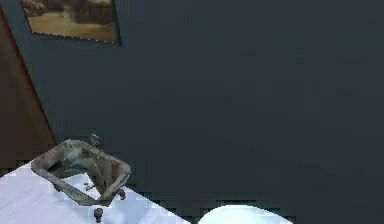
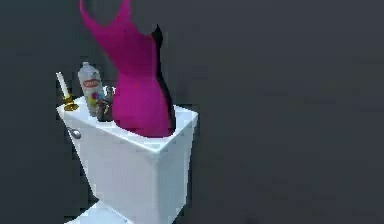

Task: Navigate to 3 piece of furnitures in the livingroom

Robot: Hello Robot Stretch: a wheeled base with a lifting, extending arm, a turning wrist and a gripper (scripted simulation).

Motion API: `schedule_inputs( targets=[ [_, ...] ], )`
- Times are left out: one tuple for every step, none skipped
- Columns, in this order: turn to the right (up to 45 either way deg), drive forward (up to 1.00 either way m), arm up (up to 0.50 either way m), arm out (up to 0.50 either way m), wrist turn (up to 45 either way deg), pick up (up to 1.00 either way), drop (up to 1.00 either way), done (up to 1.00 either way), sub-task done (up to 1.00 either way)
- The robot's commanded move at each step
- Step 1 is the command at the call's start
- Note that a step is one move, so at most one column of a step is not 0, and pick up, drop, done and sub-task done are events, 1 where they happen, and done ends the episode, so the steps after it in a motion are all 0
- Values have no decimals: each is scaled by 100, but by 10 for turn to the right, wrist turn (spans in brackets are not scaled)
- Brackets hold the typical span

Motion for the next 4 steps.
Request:
schedule_inputs(
  targets=[
    [-450, 0, 0, 0, 0, 0, 0, 0, 0],
    [-270, 0, 0, 0, 0, 0, 0, 0, 0],
    [0, 100, 0, 0, 0, 0, 0, 0, 0],
    [0, 100, 0, 0, 0, 0, 0, 0, 0]
  ],
)
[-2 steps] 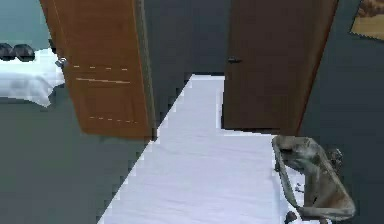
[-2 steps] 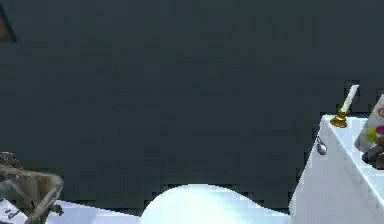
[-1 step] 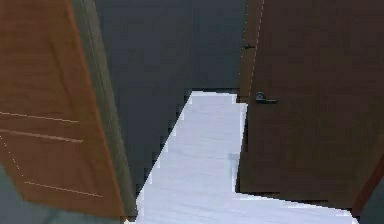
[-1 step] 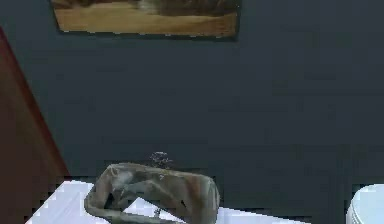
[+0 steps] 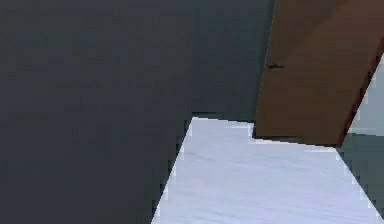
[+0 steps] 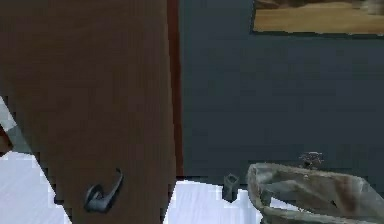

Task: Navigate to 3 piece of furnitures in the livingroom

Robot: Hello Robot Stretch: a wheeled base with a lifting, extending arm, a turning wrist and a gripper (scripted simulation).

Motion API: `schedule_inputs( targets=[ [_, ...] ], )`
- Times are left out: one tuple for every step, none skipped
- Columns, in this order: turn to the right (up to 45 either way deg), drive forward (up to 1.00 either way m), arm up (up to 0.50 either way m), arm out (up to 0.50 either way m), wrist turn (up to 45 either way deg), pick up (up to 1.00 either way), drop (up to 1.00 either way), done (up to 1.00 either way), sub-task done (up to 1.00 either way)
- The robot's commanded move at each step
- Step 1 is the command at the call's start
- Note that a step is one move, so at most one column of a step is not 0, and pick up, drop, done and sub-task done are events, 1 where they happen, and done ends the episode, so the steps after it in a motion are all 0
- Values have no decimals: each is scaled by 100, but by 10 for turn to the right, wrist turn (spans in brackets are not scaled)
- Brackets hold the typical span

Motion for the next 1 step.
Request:
schedule_inputs(
  targets=[
    [-90, 0, 0, 0, 0, 0, 0, 0, 0]
  ],
)
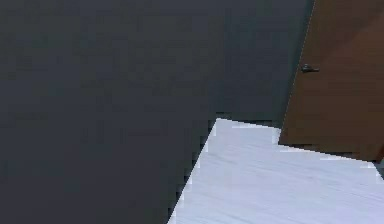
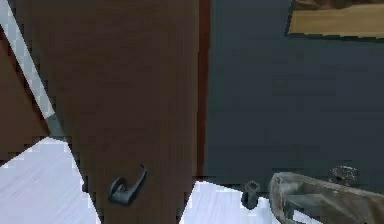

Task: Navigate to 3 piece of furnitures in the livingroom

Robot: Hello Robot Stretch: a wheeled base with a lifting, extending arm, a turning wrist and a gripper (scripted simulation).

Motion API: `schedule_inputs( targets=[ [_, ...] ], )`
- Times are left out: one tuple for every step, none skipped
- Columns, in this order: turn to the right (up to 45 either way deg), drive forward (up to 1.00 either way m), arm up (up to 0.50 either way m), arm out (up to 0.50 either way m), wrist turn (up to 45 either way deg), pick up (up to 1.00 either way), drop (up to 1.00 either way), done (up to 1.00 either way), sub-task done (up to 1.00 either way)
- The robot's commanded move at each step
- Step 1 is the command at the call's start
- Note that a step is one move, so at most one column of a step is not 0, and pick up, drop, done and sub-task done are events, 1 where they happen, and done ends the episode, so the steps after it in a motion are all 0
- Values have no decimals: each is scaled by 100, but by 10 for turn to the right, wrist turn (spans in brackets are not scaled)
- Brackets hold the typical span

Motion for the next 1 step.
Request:
schedule_inputs(
  targets=[
    [0, 10, 0, 0, 0, 0, 0, 0, 0]
  ],
)
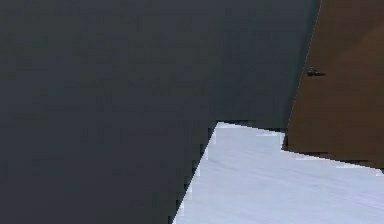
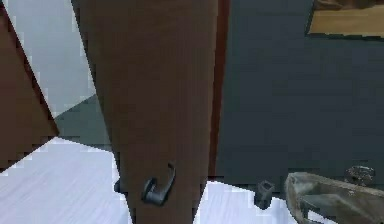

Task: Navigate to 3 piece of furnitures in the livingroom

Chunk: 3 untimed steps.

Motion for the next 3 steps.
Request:
schedule_inputs(
  targets=[
    [150, 0, 0, 0, 0, 0, 0, 0, 0],
    [0, 30, 0, 0, 0, 0, 0, 0, 0],
    [450, 0, 0, 0, 0, 0, 0, 0, 0]
  ],
)
